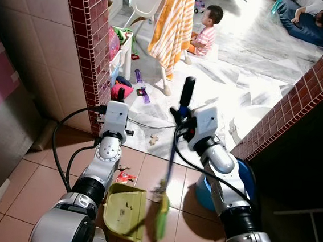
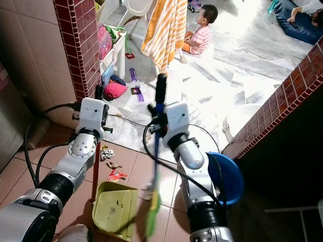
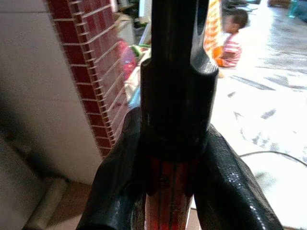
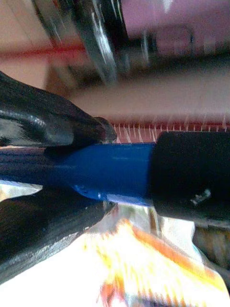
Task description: Sweep floor
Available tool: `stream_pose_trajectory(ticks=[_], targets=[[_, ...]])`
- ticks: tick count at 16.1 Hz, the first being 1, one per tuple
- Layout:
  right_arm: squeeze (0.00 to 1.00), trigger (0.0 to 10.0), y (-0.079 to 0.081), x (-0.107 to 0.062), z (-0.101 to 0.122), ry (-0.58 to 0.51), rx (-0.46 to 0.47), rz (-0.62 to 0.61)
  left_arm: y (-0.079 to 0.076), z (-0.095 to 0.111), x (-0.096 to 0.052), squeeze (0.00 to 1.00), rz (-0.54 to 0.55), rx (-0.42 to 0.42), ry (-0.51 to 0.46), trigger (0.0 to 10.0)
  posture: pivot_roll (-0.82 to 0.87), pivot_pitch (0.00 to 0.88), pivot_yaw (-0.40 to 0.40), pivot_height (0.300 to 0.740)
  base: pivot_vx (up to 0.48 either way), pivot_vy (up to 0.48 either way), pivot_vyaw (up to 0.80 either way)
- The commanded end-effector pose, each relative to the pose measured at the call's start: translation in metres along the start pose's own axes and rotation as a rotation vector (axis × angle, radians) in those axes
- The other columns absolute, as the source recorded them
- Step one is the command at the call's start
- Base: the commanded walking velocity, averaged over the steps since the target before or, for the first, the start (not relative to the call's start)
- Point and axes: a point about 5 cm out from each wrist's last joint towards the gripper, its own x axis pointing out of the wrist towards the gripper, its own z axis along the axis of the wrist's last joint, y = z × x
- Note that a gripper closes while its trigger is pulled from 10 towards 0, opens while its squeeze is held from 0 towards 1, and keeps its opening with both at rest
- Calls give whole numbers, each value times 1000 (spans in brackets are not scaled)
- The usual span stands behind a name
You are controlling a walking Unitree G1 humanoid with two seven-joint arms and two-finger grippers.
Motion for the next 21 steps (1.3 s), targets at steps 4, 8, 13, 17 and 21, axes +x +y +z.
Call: stream_pose_trajectory(ticks=[4, 8, 13, 17, 21], targets=[[0, 10000, 18, -2, 21, -19, 68, 311, 4, -14, -1, 0, 39, -50, 76, 10000, -100, 0, -84, 740, 0, 0, 0], [0, 10000, 11, -13, 38, -1, 38, 457, 1, -19, -2, 0, 4, -93, 111, 10000, -105, 0, -81, 740, 0, 0, 0], [0, 10000, -37, -5, 59, -75, -32, 168, -1, -16, 0, 0, -59, -284, 113, 10000, -110, 0, -82, 740, 0, 0, 0], [0, 10000, -51, -2, 57, -95, 131, -30, 7, -5, 5, 0, -83, -309, 53, 10000, -74, 0, -90, 740, 0, 0, 0], [0, 10000, -58, 8, 61, -119, 9, -202, 20, 10, 7, 0, -119, -310, -53, 10000, -48, 0, -87, 740, 0, 0, 0]])
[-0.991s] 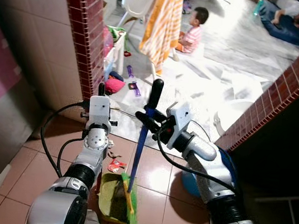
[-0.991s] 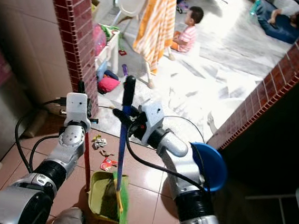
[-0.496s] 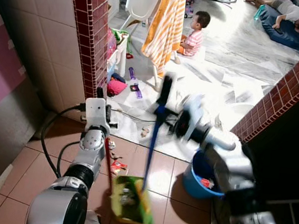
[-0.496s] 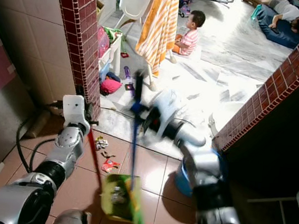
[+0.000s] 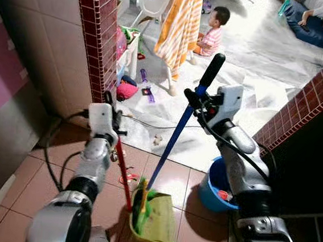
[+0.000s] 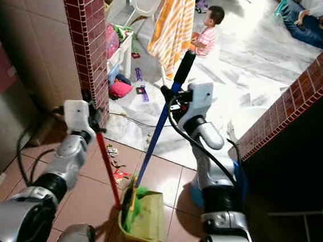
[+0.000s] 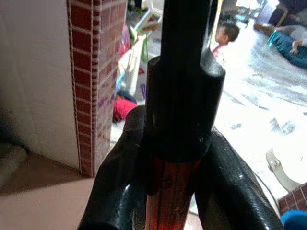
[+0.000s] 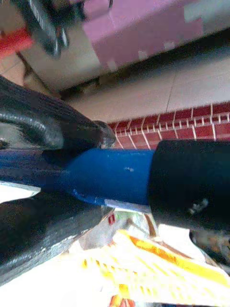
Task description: Sweep floor
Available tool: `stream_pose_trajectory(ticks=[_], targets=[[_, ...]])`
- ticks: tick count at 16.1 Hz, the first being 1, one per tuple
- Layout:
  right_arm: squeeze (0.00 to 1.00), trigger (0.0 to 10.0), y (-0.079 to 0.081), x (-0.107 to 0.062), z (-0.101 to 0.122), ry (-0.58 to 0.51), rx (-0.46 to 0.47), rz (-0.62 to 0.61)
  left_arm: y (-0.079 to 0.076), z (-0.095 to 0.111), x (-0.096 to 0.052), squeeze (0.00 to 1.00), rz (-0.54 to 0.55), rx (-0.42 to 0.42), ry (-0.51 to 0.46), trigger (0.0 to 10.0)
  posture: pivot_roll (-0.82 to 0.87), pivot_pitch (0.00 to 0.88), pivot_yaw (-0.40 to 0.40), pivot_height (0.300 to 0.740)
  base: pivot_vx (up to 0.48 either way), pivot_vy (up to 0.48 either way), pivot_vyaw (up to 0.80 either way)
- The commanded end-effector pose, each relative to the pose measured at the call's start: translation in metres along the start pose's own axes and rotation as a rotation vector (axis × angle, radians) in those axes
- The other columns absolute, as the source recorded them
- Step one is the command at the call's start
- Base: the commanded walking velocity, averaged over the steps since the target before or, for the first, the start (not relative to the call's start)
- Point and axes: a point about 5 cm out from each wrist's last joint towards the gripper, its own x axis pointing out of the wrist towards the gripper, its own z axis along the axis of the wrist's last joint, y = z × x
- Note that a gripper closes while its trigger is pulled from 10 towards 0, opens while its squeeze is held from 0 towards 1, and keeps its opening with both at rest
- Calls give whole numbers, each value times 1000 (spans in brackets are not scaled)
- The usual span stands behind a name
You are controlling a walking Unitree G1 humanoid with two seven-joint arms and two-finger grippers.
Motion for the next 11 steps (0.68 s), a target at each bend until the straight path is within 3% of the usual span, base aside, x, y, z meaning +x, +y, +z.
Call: stream_pose_trajectory(ticks=[1, 3, 7, 11], targets=[[0, 10000, -8, 4, 24, -98, -141, -53, -6, 20, 4, 0, -34, -18, -94, 10000, -43, 0, -86, 740, 0, 0, 0], [0, 10000, -13, 6, 25, -117, -85, -68, -1, 25, -4, 0, -42, -7, -127, 10000, -29, 0, -86, 740, 0, 0, 0], [0, 10000, -13, 1, 13, -86, -95, -86, 6, 38, -21, 0, -31, -7, -181, 10000, -14, 0, -85, 740, 0, 0, 0], [0, 10000, -12, -3, -2, -78, -82, -98, 11, 39, -38, 0, -33, 8, -165, 10000, 3, 0, -84, 740, 0, 0, 0]])
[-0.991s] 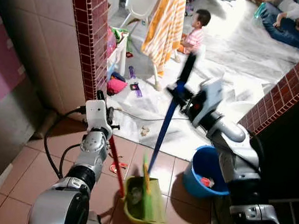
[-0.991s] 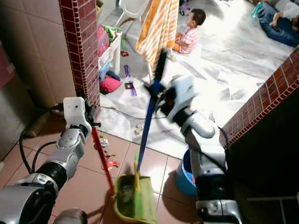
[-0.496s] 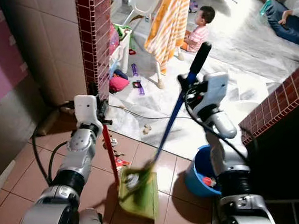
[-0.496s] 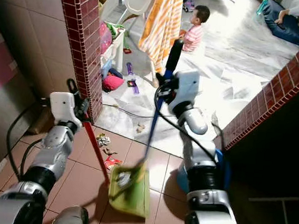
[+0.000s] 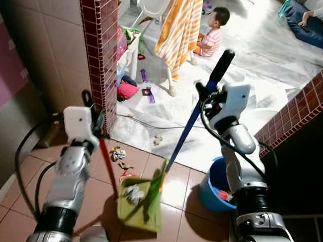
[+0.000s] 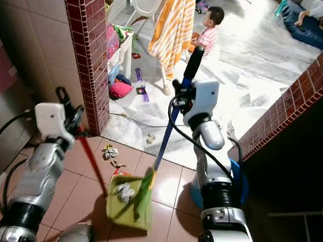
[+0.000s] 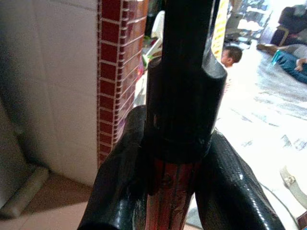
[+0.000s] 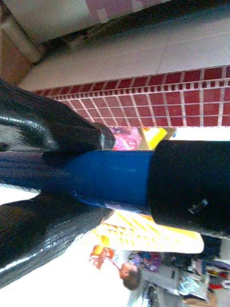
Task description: Sweep floor
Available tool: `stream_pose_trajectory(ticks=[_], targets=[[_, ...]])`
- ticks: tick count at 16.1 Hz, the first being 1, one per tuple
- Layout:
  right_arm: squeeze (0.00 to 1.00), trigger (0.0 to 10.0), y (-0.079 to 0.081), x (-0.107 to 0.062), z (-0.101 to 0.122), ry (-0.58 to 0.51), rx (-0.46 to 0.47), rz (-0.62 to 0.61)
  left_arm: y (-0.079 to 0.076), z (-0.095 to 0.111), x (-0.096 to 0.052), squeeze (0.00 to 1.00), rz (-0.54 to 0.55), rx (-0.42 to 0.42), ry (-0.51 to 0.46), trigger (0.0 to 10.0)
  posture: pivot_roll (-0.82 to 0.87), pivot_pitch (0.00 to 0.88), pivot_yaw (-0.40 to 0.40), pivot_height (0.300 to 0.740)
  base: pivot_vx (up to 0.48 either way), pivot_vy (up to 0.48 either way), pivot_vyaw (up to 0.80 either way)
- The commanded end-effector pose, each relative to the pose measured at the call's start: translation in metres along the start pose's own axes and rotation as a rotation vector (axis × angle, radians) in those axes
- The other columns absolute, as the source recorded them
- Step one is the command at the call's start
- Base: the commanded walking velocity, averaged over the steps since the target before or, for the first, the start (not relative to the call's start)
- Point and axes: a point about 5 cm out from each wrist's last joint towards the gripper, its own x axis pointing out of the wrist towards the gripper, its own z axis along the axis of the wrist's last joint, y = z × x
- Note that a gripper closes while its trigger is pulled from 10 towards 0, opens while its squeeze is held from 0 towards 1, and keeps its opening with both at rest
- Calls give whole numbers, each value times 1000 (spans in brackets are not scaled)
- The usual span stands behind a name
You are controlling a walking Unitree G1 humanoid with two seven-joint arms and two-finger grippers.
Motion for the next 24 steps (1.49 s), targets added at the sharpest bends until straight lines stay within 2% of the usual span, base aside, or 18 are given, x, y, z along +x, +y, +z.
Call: stream_pose_trajectory(ticks=[1, 2, 3, 4, 6, 9, 10, 12, 13, 17, 21, 22, 24], targets=[[0, 10000, -2, 0, 3, -26, -6, 1, -12, 22, 5, 0, -51, -31, -88, 10000, 8, 0, -83, 740, 0, 0, 0], [0, 10000, 1, 0, 1, -14, 29, 21, -13, 25, 2, 0, -57, -38, -87, 10000, 8, 0, -83, 740, 0, 0, 0], [0, 10000, 10, 0, -2, 10, 138, 69, -16, 30, 2, 0, -62, -47, -84, 10000, 7, 0, -84, 740, 0, 0, 0], [0, 10000, 17, 1, -3, 17, 196, 98, -18, 32, 4, 0, -62, -23, -85, 10000, 6, 0, -88, 740, 0, 0, 0], [0, 10000, 16, 2, 0, -13, 138, 94, -20, 34, 6, 0, -63, -15, -82, 10000, 8, 0, -92, 740, 0, 0, 0], [0, 10000, -1, 5, 14, -88, -88, -36, -20, 38, 4, 0, -65, -16, -77, 10000, 6, 2, -92, 740, 0, 0, 0], [0, 10000, -4, 5, 16, -91, -68, -61, -20, 40, 4, 0, -65, -15, -73, 10000, 1, 9, -90, 740, 0, 0, 0], [0, 10000, -14, 5, 19, -85, -128, -120, -27, 47, 5, 0, -79, 13, -84, 10000, 21, 49, -102, 740, 0, 0, 0], [0, 10000, -17, 5, 19, -82, -129, -130, -32, 50, 7, 0, -91, 30, -93, 10000, 30, 55, -110, 740, 0, 0, 0], [0, 10000, -17, 8, 12, -72, -202, -165, -41, 55, 2, 0, -108, 36, -95, 10000, 31, 68, -118, 740, 0, 0, 0], [0, 10000, -21, -10, -3, -32, -163, -228, -35, 45, -6, 0, -79, 15, -61, 10000, 20, 58, -114, 740, 0, 0, 0], [0, 10000, -19, -16, -9, -22, -115, -256, -31, 40, -10, 0, -69, 10, -38, 10000, 22, 43, -100, 740, 0, 0, 0], [0, 10000, -15, -19, -14, -17, -107, -267, -30, 37, -13, 0, -83, 16, -18, 10000, 19, 23, -84, 740, 0, 167, 0]])
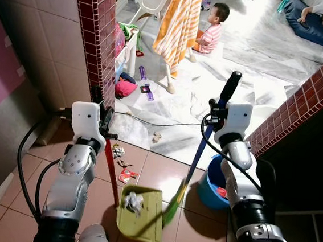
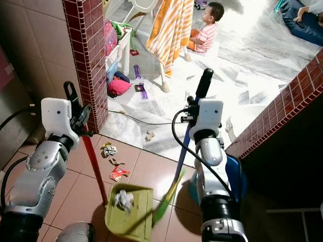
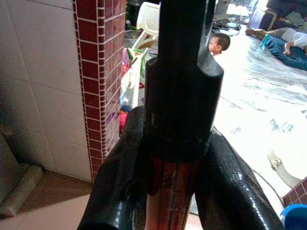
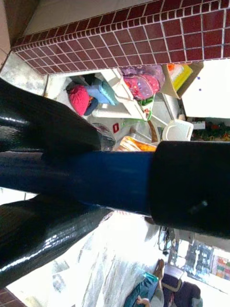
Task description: Sweep floor
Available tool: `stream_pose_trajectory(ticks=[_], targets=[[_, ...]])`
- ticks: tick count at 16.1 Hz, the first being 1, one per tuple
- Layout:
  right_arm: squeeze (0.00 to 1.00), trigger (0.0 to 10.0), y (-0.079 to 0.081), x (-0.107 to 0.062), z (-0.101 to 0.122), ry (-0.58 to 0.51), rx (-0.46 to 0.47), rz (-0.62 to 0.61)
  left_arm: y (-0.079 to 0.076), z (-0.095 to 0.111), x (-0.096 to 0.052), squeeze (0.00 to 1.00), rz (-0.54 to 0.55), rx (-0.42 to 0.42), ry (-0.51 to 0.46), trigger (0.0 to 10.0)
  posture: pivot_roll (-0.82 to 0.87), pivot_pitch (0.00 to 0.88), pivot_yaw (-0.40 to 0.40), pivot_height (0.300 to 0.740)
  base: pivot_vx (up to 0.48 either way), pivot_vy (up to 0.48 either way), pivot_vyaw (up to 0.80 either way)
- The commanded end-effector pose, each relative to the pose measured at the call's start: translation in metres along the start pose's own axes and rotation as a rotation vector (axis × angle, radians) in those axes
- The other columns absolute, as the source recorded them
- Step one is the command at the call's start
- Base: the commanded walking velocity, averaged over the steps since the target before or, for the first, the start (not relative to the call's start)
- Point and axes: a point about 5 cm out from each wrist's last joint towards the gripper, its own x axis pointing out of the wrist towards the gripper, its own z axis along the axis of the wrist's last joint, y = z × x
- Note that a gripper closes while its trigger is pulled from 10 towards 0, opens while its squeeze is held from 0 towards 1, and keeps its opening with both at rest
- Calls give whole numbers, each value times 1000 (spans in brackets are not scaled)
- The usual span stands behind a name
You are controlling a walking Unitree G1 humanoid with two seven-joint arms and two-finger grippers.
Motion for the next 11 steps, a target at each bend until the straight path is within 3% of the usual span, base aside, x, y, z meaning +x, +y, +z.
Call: stream_pose_trajectory(ticks=[1, 6, 11], targets=[[0, 10000, -1, 1, 10, -44, 30, -27, -4, 9, -2, 0, -39, -17, -39, 10000, 16, 20, -82, 740, 0, 364, 0], [0, 10000, 1, 3, 7, -40, 22, -11, -19, 10, 2, 0, -77, -26, -40, 10000, 16, 0, -77, 740, 0, 480, -725], [0, 10000, 5, 10, 10, -37, 33, -16, -16, 15, 2, 0, -77, -10, -49, 10000, 28, 0, -83, 740, 0, 480, -663]])
